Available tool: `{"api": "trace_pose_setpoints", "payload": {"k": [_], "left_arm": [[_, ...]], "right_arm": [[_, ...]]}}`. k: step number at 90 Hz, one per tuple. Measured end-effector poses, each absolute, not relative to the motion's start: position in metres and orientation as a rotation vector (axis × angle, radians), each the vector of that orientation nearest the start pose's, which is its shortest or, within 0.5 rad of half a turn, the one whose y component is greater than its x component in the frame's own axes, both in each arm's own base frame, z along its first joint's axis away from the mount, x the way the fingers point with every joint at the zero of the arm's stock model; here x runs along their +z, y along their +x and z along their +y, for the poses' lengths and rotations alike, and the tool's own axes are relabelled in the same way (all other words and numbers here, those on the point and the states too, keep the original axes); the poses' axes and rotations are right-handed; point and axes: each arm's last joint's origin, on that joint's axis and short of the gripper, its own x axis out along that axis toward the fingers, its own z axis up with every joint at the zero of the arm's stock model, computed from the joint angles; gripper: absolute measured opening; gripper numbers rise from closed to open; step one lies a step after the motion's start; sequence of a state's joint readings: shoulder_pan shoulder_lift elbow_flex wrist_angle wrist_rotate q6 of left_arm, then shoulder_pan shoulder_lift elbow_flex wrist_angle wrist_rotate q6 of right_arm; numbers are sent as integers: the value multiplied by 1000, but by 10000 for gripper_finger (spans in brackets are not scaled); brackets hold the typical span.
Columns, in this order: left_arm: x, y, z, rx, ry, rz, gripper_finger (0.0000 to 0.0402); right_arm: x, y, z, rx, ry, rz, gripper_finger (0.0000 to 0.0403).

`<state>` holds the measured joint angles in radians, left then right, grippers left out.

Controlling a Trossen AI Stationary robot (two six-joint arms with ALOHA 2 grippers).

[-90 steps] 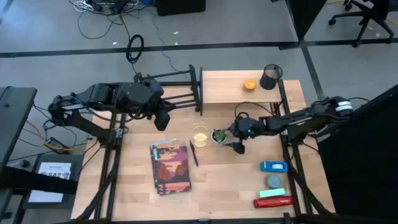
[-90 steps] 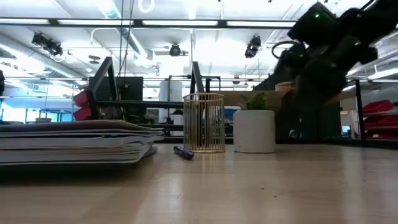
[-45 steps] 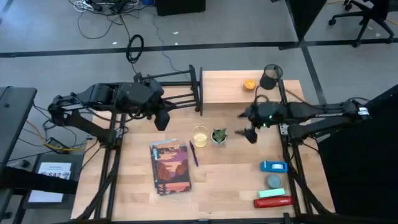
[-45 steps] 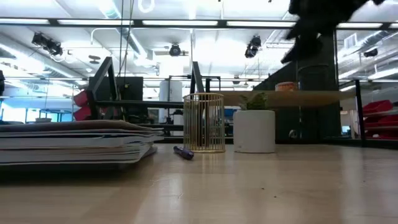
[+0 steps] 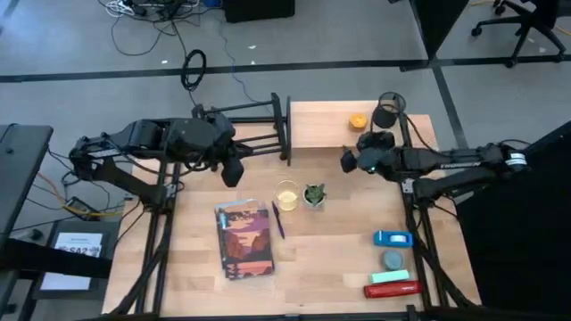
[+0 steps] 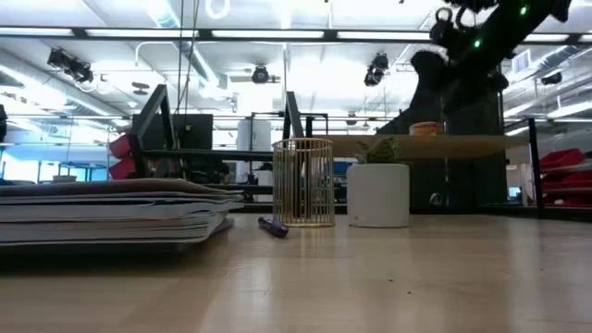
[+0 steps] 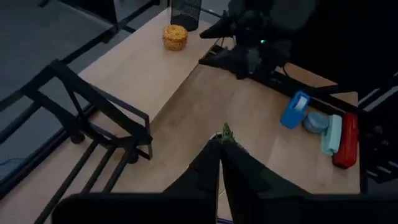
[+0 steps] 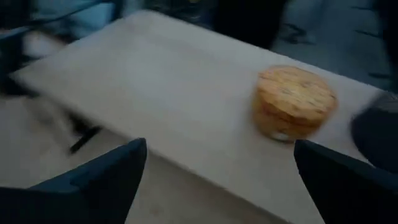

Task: Stock shelves
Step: Remove the yellow scented candle from the shelf

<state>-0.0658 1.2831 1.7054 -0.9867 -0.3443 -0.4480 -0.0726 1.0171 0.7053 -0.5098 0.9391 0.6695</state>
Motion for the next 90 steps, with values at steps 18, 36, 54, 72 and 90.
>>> {"api": "trace_pose_setpoints", "payload": {"k": [18,36,54,72,90], "left_arm": [[461,224,-5,389,-318,485,0],[461,224,-5,389,-318,485,0],[461,224,-5,389,-317,485,0],[461,224,-5,389,-318,485,0],[461,224,-5,389,-319,484,0]], "right_arm": [[224,191,-50,-1308,368,356,375],[215,197,-69,-1357,417,385,375],[214,203,-86,-1344,411,393,374],[217,203,-98,-1332,390,378,360],[218,199,-111,-1327,411,397,347]]}}
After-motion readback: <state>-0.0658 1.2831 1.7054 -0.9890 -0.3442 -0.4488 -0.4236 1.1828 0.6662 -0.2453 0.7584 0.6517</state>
